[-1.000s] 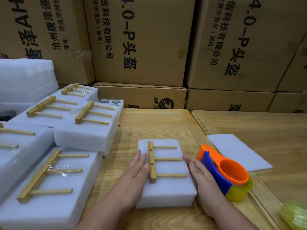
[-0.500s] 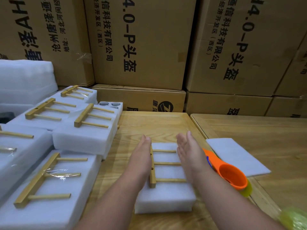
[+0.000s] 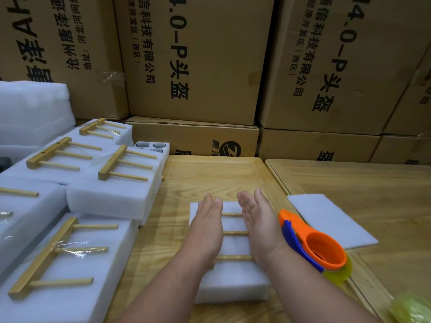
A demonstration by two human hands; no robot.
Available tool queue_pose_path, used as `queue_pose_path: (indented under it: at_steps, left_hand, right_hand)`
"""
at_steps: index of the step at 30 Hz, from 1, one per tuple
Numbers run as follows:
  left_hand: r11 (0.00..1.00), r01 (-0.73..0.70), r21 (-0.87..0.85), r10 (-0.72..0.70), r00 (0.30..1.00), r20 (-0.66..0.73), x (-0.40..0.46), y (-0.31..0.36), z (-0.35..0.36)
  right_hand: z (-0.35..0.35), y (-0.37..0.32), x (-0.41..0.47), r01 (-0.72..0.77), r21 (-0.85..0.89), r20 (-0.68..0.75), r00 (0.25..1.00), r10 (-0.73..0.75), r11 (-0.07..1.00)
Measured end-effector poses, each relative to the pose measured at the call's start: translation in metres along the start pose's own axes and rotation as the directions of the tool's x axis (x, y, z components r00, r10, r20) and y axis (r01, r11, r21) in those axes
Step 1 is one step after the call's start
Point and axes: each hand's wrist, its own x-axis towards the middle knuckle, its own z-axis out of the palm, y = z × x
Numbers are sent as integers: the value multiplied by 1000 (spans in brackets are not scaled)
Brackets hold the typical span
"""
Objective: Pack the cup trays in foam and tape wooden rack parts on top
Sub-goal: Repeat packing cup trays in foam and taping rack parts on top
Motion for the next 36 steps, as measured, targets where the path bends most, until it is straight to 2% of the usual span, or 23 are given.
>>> queue_pose_path:
  at_steps: [4, 7, 9, 11, 12, 14, 16, 19, 26, 27, 29, 30, 32, 34, 36]
  left_hand:
    - [997, -32, 77, 31, 999, 13, 0, 6, -5]
    - [984, -74, 159, 89, 992, -87, 0, 1, -22]
    - [995, -54, 81, 68, 983, -169, -2, -5, -34]
    - [993, 39, -110, -61, 977, -205, -3, -13, -41]
    - [968, 101, -229, -143, 974, -177, -3, -17, -43]
    - [877, 228, -423, -263, 964, -26, -4, -30, -43]
    - [795, 306, -524, -307, 948, 87, -10, -41, -40]
    - [745, 320, -585, -322, 941, 104, -17, -49, -33]
    - [731, 283, -621, -204, 959, 197, -19, -53, -25]
    - [746, 238, -622, -170, 971, 168, -20, -58, -27]
    - [668, 221, -711, -205, 973, 111, -23, -67, -33]
    - [663, 163, -731, -203, 978, 34, -20, -76, -39]
    - [677, 57, -734, -149, 987, -61, -22, -89, -48]
    - [698, 12, -716, -86, 994, -67, -29, -94, -53]
    - [730, 20, -683, -72, 996, -47, -34, -85, -49]
  right_hand:
    - [-7, -4, 3, 40, -7, -5, 999, -40, 999]
    - [-19, -9, 0, 104, -80, -42, 993, -108, 991]
    - [-30, -8, -2, 111, -134, -65, 991, -120, 985]
    - [-41, -1, 0, 78, -128, -92, 992, -91, 989]
    - [-44, 2, 0, 34, -82, -103, 994, -43, 996]
    - [-43, 12, -5, -74, 71, -88, 993, 80, 995]
    - [-39, 23, -14, -174, 238, -29, 982, 186, 956]
    - [-33, 31, -28, -261, 337, 94, 965, 243, 905]
    - [-37, 22, -37, -279, 366, 74, 960, 271, 888]
    - [-36, 22, -38, -281, 326, 60, 959, 277, 903]
    - [-38, 18, -43, -291, 152, 0, 956, 294, 945]
    - [-40, 14, -49, -270, 11, -36, 962, 270, 963]
    - [-51, 4, -58, -114, -339, -77, 993, 94, 934]
    - [-68, -10, -64, 65, -655, -90, 982, -163, 753]
    - [-86, -26, -65, 89, -880, -90, 934, -347, 467]
